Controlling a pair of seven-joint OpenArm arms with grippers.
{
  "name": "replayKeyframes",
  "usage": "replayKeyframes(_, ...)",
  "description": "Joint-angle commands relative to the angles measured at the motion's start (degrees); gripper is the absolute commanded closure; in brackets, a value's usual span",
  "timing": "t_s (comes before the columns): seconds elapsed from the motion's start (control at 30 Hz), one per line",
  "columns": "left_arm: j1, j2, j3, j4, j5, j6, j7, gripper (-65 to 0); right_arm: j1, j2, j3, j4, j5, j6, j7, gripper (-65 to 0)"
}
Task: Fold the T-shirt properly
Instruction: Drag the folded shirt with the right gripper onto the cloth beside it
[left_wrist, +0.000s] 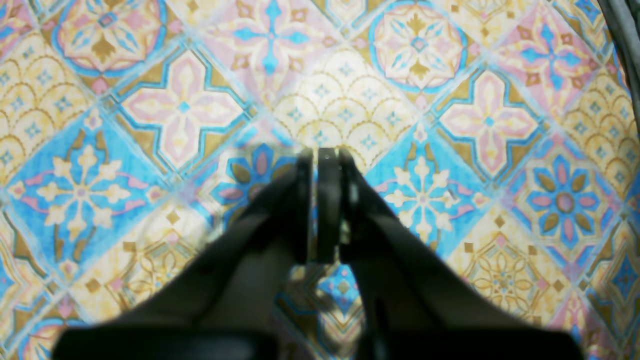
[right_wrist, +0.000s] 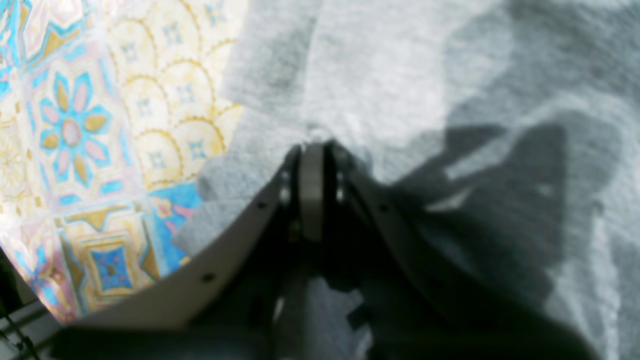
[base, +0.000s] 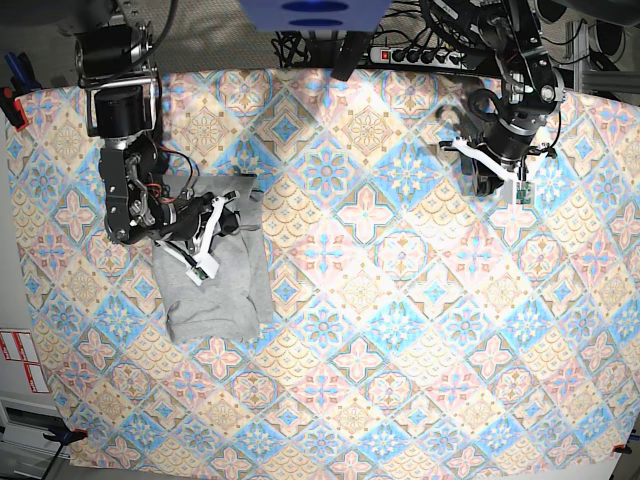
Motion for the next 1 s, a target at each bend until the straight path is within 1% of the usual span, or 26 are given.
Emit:
replayKeyframes(0.0, -0.06, -0.19, -0.02, 0.12, -0.56, -0.12, -0.84, 0.0, 0.51, 1.14, 0.21, 0.28, -2.6, -1.15, -2.15, -3.1)
replayKeyframes(0.2, -0.06, -0.19, -0.02, -2.96, -0.64, -0.12, -0.84, 0.0, 0.43, 1.14, 0.21, 0.28, -2.6, -1.15, -2.15, -3.1)
replayKeyframes(0.73, -0.15, -0.19, 0.24, -3.05, -0.64, -0.12, -0.92, 0.0, 0.34, 1.14, 0.21, 0.28, -2.6, -1.15, -2.15, -3.1)
replayKeyframes(0.97, -0.15, 0.51, 1.12, -2.78, -0.64, -0.12, -0.92, 0.0, 0.34, 1.14, 0.21, 0.28, -2.6, -1.15, -2.15, -3.1)
